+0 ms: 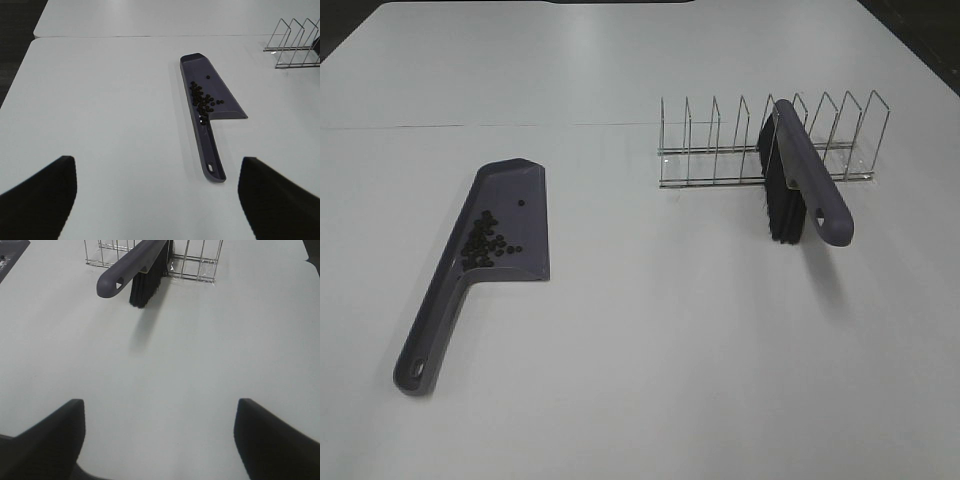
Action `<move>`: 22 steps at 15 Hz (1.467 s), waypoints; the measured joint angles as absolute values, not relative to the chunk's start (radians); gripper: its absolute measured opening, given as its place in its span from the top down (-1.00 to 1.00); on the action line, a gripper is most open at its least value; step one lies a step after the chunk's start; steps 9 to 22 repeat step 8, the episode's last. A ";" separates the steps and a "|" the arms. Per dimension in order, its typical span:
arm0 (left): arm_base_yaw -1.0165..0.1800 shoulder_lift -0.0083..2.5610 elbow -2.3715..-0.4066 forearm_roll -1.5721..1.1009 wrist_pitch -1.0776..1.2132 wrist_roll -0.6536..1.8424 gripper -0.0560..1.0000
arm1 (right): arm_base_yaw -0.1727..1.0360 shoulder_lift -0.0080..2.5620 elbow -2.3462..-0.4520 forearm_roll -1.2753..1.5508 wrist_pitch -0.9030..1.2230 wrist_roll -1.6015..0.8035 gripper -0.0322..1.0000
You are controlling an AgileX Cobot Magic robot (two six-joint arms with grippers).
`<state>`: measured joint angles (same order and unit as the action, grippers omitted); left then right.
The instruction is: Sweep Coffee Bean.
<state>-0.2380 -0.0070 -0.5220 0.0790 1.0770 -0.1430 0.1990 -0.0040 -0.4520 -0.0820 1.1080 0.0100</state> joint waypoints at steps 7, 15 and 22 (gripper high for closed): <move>0.004 -0.007 -0.522 0.079 1.077 -0.143 -0.62 | 0.199 -0.004 -0.452 -0.082 1.108 0.010 -0.45; 0.013 -0.007 -0.522 0.079 1.077 -0.143 -0.62 | 0.199 -0.004 -0.452 -0.082 1.108 0.010 -0.45; 0.013 -0.007 -0.522 0.079 1.077 -0.143 -0.62 | 0.199 -0.004 -0.452 -0.082 1.108 0.010 -0.45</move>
